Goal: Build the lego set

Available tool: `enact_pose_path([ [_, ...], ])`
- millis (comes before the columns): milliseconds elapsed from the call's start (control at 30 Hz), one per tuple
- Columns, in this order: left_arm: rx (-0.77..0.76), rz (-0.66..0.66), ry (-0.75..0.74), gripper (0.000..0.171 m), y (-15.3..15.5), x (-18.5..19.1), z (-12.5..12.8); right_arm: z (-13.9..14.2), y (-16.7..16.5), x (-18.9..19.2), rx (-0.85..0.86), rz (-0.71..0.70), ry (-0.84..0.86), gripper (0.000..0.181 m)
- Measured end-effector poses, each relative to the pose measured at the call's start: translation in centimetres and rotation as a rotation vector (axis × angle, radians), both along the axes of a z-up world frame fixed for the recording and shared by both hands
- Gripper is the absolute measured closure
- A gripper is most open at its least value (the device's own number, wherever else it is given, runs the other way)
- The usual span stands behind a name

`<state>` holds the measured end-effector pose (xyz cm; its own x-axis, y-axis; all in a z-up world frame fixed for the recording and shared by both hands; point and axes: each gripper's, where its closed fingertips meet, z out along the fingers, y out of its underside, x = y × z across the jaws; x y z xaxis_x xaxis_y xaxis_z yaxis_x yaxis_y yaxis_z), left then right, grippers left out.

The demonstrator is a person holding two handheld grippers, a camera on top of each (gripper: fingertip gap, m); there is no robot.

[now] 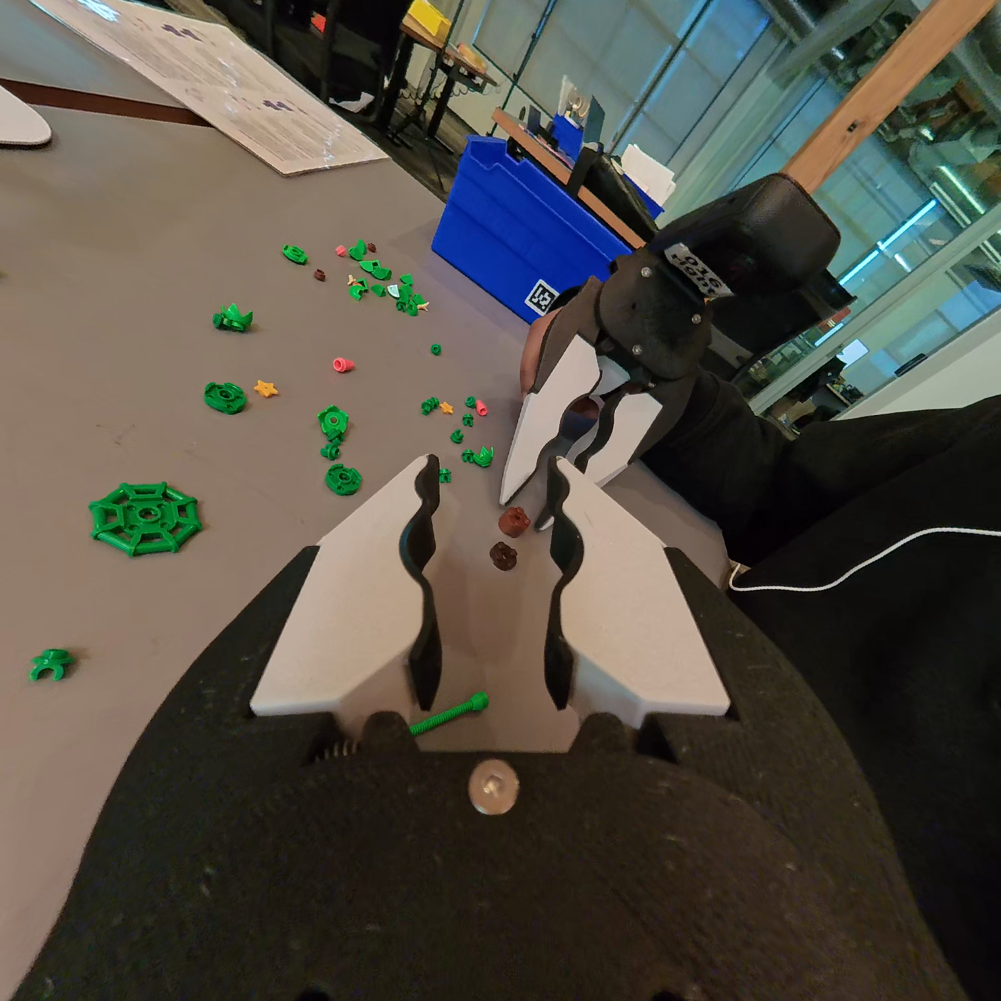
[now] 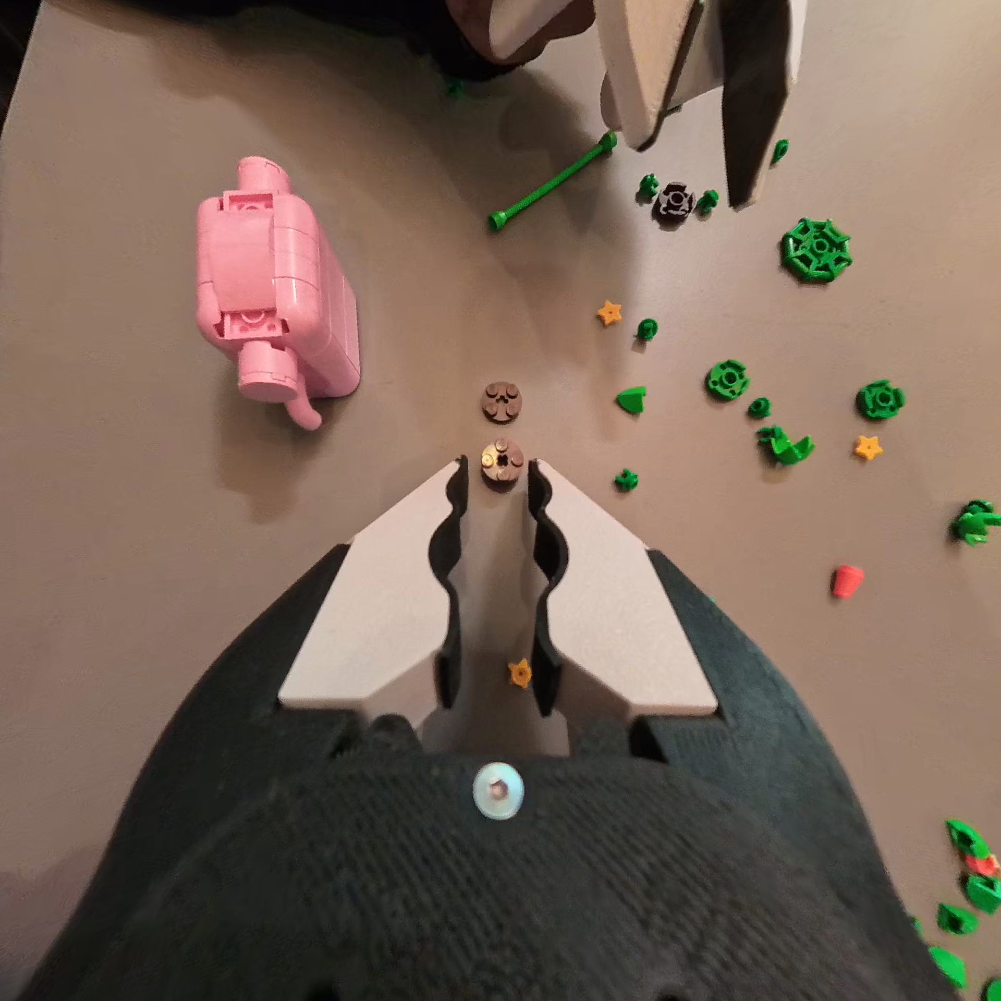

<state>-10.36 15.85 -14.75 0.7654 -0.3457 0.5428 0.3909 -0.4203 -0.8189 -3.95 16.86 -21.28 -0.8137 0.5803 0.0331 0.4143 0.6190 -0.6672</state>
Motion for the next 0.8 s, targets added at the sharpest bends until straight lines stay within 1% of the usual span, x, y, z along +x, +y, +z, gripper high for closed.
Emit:
enact_pose_path([
  [167,0.0,-0.004,-0.003,0.136,0.0,0.1,0.0,-0.4,0.0,-0.1,0.008,-0.002,-0.007,0.16],
  [267,-0.003,-0.014,0.001,0.136,0.0,0.3,-0.1,-0.2,-0.1,-0.2,-0.004,-0.007,0.001,0.158],
  [533,-0.017,-0.036,0.101,0.136,0.0,1.4,-0.5,0.2,-0.2,-1.3,-0.006,-0.042,0.066,0.156],
  [667,-0.015,-0.04,0.159,0.136,0.0,1.7,-0.6,0.8,-0.8,-1.5,-0.072,-0.047,0.08,0.153],
  [800,-0.012,-0.05,0.214,0.136,0.0,2.2,-0.8,1.1,-1.0,-1.6,-0.098,-0.056,0.113,0.152],
])
